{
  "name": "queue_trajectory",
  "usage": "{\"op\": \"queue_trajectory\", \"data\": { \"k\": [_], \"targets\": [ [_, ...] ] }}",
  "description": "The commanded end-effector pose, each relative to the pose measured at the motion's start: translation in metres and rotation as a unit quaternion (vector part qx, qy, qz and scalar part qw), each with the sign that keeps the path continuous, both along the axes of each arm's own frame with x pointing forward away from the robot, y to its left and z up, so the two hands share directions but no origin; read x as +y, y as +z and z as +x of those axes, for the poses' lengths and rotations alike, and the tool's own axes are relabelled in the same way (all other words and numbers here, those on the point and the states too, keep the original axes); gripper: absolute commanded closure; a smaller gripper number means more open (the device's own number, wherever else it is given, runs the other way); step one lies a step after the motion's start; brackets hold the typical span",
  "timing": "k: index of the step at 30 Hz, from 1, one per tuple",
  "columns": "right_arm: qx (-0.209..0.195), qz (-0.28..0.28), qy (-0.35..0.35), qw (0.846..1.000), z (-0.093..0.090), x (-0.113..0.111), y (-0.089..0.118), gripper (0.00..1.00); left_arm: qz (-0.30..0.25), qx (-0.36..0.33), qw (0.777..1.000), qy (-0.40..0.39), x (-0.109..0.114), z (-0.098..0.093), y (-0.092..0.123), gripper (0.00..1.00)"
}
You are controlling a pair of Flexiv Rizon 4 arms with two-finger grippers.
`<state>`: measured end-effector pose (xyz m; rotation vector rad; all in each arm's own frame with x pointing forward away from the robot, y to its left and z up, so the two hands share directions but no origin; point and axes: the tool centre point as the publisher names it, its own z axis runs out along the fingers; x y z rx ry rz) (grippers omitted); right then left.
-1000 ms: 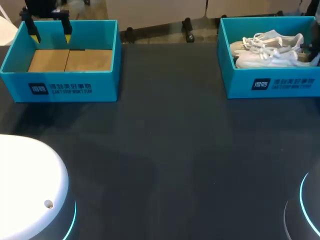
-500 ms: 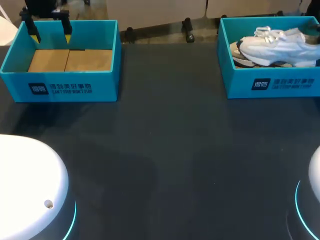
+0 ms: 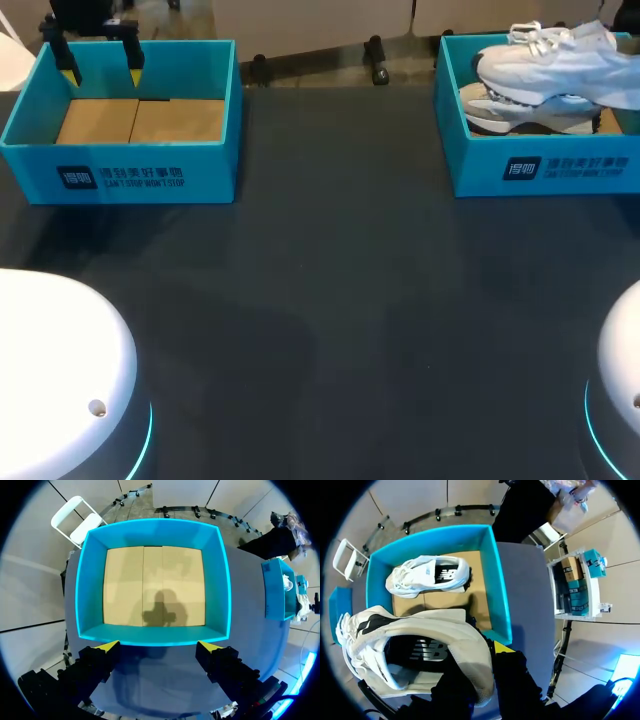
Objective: Take the shoe out of the shoebox, open the shoe tongue, remove and reinsert the insole, then place the shoe into the shoebox
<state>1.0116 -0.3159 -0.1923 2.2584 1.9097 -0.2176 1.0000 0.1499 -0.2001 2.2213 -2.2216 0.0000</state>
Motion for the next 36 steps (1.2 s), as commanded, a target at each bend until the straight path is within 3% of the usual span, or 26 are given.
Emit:
{"op": "queue_trajectory", "data": {
  "k": [1, 21, 36],
  "targets": [
    [-0.008, 0.003, -0.003, 1.0, -0.009, 0.004, 0.02, 1.0, 0.0, 0.0, 1.0, 0.0, 0.0, 0.0, 0.0, 0.0],
    [-0.005, -0.006, -0.009, 1.0, -0.013, 0.01, 0.024, 1.0, 0.0, 0.0, 1.0, 0.0, 0.0, 0.0, 0.0, 0.0],
    [-0.03, -0.022, -0.004, 0.999, -0.053, 0.083, 0.045, 1.0, 0.0, 0.0, 1.0, 0.0, 0.0, 0.0, 0.0, 0.0]
  ]
}}
